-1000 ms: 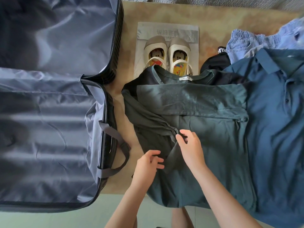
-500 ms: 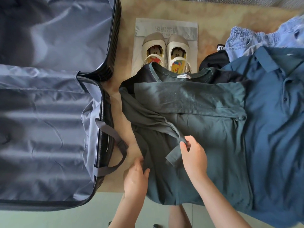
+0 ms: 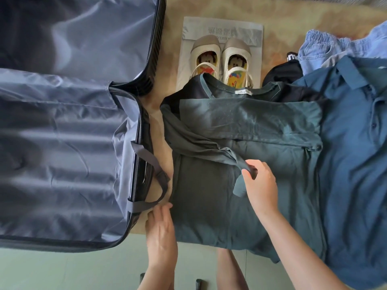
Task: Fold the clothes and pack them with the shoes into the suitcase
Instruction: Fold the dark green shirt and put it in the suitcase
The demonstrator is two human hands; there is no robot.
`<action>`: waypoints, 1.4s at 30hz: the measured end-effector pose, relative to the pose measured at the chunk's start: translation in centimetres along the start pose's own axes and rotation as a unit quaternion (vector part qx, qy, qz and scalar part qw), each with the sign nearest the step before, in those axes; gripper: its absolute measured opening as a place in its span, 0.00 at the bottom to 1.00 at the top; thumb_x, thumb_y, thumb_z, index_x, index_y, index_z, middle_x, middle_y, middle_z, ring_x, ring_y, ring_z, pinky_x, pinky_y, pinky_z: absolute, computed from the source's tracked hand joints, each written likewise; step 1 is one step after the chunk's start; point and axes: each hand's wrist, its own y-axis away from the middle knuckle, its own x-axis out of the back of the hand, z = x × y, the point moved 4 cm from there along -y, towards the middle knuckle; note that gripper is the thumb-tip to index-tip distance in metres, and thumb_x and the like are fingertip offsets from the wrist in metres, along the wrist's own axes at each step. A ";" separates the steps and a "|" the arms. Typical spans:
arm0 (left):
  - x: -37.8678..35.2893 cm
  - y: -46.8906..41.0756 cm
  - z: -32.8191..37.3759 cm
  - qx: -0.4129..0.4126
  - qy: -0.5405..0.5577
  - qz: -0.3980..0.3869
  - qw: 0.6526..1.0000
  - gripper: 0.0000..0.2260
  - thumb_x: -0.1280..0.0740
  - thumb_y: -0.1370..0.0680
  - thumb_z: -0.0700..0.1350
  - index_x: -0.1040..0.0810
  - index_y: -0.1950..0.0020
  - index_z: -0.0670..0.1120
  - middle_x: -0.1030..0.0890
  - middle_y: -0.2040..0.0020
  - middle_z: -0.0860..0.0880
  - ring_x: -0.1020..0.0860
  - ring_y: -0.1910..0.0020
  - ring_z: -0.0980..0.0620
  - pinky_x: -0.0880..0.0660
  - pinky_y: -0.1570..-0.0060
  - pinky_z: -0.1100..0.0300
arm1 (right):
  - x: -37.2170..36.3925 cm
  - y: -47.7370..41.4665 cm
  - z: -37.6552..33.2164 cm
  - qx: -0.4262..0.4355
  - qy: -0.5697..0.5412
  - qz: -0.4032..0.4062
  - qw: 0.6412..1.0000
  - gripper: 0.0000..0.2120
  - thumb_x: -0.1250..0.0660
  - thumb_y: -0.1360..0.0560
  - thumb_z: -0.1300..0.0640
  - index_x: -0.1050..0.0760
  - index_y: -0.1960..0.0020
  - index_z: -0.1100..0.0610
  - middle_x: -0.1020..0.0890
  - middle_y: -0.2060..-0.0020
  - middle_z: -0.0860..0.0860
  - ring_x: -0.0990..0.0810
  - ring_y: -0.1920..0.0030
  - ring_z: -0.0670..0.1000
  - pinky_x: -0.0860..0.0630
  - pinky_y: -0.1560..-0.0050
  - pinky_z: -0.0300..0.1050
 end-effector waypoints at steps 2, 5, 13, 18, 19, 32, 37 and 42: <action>0.3 -0.8 1.4 -0.021 0.044 0.009 0.999 0.30 0.26 0.45 0.24 0.26 0.47 0.46 0.24 0.56 0.47 0.23 0.63 0.46 0.25 0.70 0.57 | 0.0 0.2 0.1 -0.006 0.007 0.014 1.000 0.14 0.32 0.25 0.55 0.25 0.40 0.53 0.24 0.46 0.47 0.25 0.46 0.49 0.31 0.53 0.44; 0.2 -2.6 3.6 -0.040 0.107 -0.005 0.993 0.26 0.26 0.40 0.27 0.25 0.48 0.46 0.22 0.52 0.49 0.21 0.63 0.49 0.27 0.73 0.61 | 0.0 0.6 0.3 -0.022 0.009 0.025 0.999 0.16 0.31 0.26 0.49 0.26 0.41 0.53 0.24 0.48 0.46 0.25 0.47 0.49 0.31 0.54 0.45; 3.9 -10.1 7.7 -0.047 0.189 0.040 0.980 0.15 0.36 0.25 0.33 0.25 0.40 0.44 0.26 0.42 0.47 0.24 0.48 0.46 0.25 0.56 0.51 | 0.7 -0.1 0.4 -0.032 -0.074 0.050 0.995 0.05 0.36 0.23 0.54 0.21 0.51 0.51 0.18 0.57 0.47 0.22 0.52 0.51 0.29 0.55 0.46; 5.9 -15.0 7.7 -0.095 0.153 0.082 0.980 0.16 0.37 0.24 0.33 0.25 0.37 0.43 0.25 0.39 0.47 0.29 0.40 0.46 0.30 0.44 0.54 | 0.4 -1.1 -0.3 -0.018 -0.069 0.054 0.996 0.14 0.32 0.26 0.45 0.22 0.44 0.52 0.20 0.51 0.44 0.25 0.48 0.49 0.28 0.46 0.48; 6.2 -15.9 7.8 -0.120 0.139 0.084 0.979 0.16 0.38 0.23 0.33 0.26 0.36 0.43 0.25 0.39 0.46 0.30 0.38 0.46 0.31 0.41 0.55 | 0.1 -1.5 -0.6 -0.011 -0.043 0.049 0.998 0.16 0.32 0.27 0.44 0.23 0.44 0.52 0.21 0.51 0.45 0.26 0.48 0.49 0.29 0.46 0.48; 8.3 -22.2 6.8 -0.267 -0.093 0.001 0.959 0.11 0.35 0.22 0.48 0.20 0.42 0.47 0.20 0.45 0.46 0.29 0.39 0.45 0.51 0.32 0.55 | 2.4 -5.4 -0.8 0.004 -0.135 -0.021 0.991 0.12 0.39 0.22 0.59 0.28 0.56 0.69 0.29 0.66 0.62 0.33 0.63 0.51 0.38 0.64 0.44; 10.9 -23.8 7.1 -0.240 -0.038 0.068 0.968 0.08 0.38 0.20 0.45 0.21 0.47 0.44 0.18 0.52 0.44 0.25 0.45 0.43 0.44 0.34 0.54 | 3.5 -7.4 -0.8 0.043 0.005 -0.072 0.996 0.08 0.39 0.25 0.64 0.23 0.53 0.55 0.22 0.62 0.49 0.26 0.61 0.50 0.31 0.60 0.40; 12.3 -25.5 7.4 -0.205 -0.063 0.059 0.975 0.11 0.44 0.17 0.45 0.25 0.42 0.45 0.19 0.50 0.43 0.24 0.43 0.44 0.50 0.27 0.52 | 5.3 -9.0 -0.5 0.020 0.037 -0.020 0.999 0.11 0.39 0.27 0.64 0.22 0.50 0.53 0.21 0.56 0.49 0.24 0.55 0.53 0.29 0.54 0.46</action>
